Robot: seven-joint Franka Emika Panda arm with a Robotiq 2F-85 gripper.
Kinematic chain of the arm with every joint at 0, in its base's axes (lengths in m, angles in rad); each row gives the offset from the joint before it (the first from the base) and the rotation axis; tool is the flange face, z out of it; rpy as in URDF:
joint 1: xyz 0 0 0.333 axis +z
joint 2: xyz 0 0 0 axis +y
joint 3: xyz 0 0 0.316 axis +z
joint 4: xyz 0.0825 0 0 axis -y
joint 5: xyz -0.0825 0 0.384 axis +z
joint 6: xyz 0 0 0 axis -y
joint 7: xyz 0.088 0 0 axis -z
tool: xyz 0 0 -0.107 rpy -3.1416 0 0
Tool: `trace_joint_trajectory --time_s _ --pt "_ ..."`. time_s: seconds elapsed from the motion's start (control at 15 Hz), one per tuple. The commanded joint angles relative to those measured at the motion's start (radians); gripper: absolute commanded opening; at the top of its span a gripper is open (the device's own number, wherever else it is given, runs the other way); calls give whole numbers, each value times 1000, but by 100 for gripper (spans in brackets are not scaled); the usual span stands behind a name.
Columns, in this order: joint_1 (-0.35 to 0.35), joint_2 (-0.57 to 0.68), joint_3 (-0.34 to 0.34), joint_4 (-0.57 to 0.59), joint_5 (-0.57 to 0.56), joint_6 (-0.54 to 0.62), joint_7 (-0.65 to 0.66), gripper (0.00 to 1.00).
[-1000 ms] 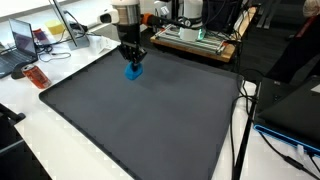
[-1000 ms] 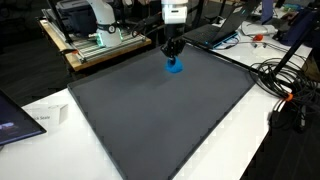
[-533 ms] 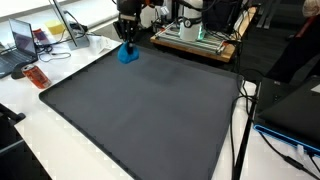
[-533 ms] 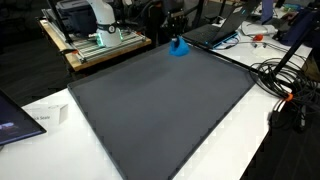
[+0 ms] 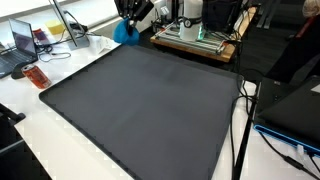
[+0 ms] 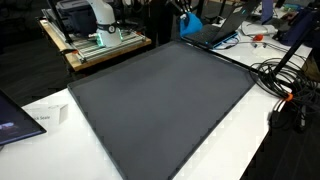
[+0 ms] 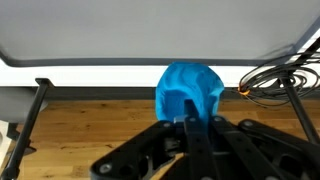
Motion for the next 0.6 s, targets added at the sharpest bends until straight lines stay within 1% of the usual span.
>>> trace_joint_trajectory --time_s 0.0,0.07,0.2,0.27,0.33,0.4,0.53 --pt "27 -88 -11 -95 32 106 -22 2" --pt "10 -104 5 -110 18 121 -10 2" --pt "7 -129 4 -130 17 125 -7 3" --pt "8 -142 4 -136 20 105 -2 29" --pt "17 -150 1 -142 26 100 -4 30" --pt "19 -158 1 -147 25 93 -5 35" --pt "19 -171 1 -154 24 78 -5 49"
